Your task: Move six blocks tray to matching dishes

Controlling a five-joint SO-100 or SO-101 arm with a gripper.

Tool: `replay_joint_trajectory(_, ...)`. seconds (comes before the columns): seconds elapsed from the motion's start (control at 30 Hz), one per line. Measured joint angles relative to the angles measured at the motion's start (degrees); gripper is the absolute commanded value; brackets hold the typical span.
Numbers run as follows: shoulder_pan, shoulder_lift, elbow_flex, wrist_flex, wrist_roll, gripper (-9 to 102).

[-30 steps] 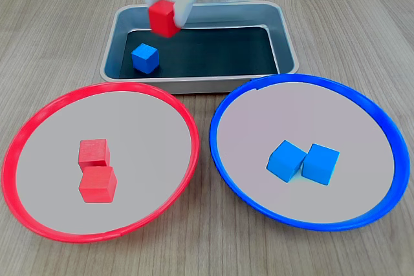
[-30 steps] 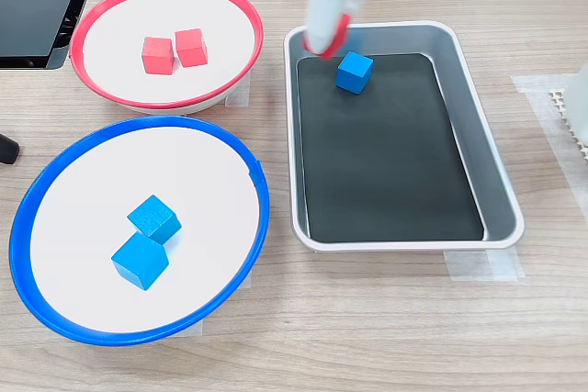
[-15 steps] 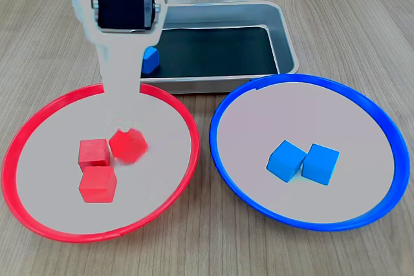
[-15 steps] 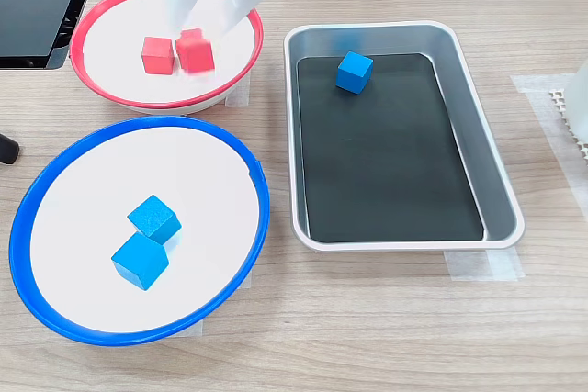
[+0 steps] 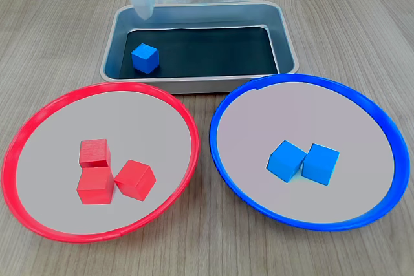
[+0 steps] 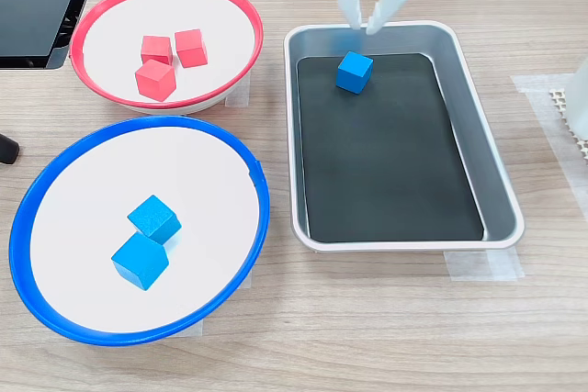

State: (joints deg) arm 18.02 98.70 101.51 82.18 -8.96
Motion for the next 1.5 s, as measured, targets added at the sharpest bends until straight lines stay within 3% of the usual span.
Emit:
replay_joint_trajectory(0.1, 0.3, 4.9, 7.6, -0.6, 8.3, 2)
replay_joint_trajectory(0.17, 0.4, 5.7, 9.3, -0.8, 11.8, 14)
replay_joint_trajectory(0.3, 0.7, 5.7, 9.4, -1.6, 15.5, 25)
replay_joint_trajectory(0.43, 3.9, 3.7, 9.7, -6.5, 16.4, 26)
replay_joint_trajectory(0.7, 6.5, -3.2, 10.9, -11.8, 12.4, 24)
replay_joint_trajectory(1.03, 5.4, -10.5, 8.0, -13.5, 10.4, 7)
replay_joint_trajectory(1.1, 4.7, -11.0, 6.9, -13.5, 10.2, 0)
replay_joint_trajectory(1.2, 4.7, -11.2, 5.6, -13.4, 10.0, 0)
replay_joint_trajectory(1.5, -6.5, 0.0, -5.9, 4.2, -3.7, 0)
